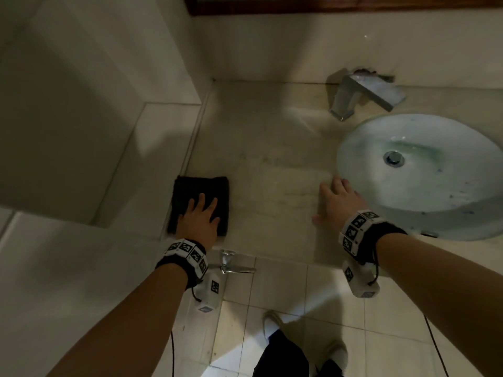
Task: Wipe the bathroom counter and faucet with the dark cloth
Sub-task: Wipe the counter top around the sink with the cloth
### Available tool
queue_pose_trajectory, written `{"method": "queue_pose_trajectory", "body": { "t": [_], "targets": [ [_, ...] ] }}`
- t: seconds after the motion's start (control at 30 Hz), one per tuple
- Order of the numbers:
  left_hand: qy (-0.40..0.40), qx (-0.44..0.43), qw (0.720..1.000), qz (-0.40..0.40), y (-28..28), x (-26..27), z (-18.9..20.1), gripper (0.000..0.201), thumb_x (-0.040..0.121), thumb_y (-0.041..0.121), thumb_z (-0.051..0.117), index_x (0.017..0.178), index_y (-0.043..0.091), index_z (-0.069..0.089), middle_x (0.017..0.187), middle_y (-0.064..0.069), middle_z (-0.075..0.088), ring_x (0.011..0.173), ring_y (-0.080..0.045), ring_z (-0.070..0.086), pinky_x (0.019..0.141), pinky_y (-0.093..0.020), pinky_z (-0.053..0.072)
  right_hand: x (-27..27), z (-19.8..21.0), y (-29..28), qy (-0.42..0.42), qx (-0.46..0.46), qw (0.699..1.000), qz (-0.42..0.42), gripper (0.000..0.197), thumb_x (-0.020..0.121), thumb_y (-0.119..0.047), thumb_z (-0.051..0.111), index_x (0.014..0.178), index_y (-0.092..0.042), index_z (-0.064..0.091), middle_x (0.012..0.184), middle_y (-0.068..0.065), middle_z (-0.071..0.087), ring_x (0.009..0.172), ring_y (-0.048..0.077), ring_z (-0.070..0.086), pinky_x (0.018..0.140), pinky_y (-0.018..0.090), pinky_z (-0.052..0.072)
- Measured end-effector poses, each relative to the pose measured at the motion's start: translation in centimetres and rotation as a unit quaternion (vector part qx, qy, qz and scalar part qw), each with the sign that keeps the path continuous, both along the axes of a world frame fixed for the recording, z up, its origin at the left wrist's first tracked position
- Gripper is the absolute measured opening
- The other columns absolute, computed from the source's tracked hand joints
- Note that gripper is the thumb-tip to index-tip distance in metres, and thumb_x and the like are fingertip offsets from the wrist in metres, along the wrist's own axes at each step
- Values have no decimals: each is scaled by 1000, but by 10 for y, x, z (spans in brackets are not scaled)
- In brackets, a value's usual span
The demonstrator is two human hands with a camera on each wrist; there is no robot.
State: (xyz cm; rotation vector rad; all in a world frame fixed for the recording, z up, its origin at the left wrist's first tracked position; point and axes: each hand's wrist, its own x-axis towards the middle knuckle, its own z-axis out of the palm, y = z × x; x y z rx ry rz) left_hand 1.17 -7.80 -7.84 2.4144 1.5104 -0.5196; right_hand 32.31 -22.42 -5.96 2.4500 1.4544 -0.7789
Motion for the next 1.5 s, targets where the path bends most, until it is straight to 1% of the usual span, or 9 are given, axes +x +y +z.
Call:
{"method": "queue_pose_trajectory", "body": {
  "t": [0.17,0.4,0.57,0.67,0.73,0.9,1.07,1.33,1.5],
  "targets": [
    [2,-20,1000,22,36,29,-7,56,103,38,33,154,34,10,163,1,-4,149,-27,-1,118,-51,16,0,-1,0,19,3,1000,-12,97,84,-54,64,154,-19,6,162,14,-9,149,33,-2,120,46,17],
    [22,-11,1000,-3,88,84,-6,55,103,39,31,154,35,9,163,1,-3,149,-29,1,115,-55,21,2,-3,0,22,5,1000,-14,97,84,-54,63,154,-20,5,161,14,-12,149,33,-3,120,45,16],
    [26,0,1000,-12,102,101,-9,56,103,39,29,154,34,6,163,0,-3,148,-29,2,114,-56,22,2,-5,-3,29,15,999,-25,99,82,-54,64,155,-21,4,161,13,-13,149,32,-5,121,45,14],
    [27,-6,999,-20,94,95,-8,56,103,40,29,154,33,7,163,-1,-2,148,-30,3,114,-55,24,1,-3,-4,32,5,999,-27,99,83,-54,63,155,-23,2,161,12,-15,149,31,-6,121,45,12],
    [27,-11,999,-24,75,89,-7,56,103,39,29,154,32,8,163,-1,-3,148,-30,3,114,-53,25,1,0,-3,30,-3,999,-26,98,85,-52,63,155,-23,1,161,11,-15,150,30,-7,121,44,11],
    [-7,54,998,-45,-16,64,-3,54,101,37,37,152,31,22,161,-4,12,146,-29,15,109,-53,31,-3,2,2,16,-22,999,-21,100,85,-54,63,155,-21,0,162,13,-12,149,32,-5,121,46,13],
    [8,36,998,-42,-66,40,0,53,102,41,31,153,35,14,163,1,4,148,-24,9,113,-50,25,-5,8,3,15,-40,999,-18,99,86,-55,60,155,-22,-2,162,11,-12,149,32,-6,121,47,14],
    [30,19,998,-42,-68,42,0,54,103,39,29,153,35,9,163,2,0,149,-24,4,114,-52,25,-3,4,1,22,-31,999,-10,98,86,-55,60,155,-20,-2,162,13,-13,149,33,-6,121,48,14],
    [22,1,998,-59,-21,71,3,55,103,40,30,154,34,11,163,2,-1,149,-25,3,114,-51,26,-3,5,1,29,-23,999,-15,96,88,-52,59,155,-19,-1,161,14,-14,149,34,-8,120,48,13]
  ]
}}
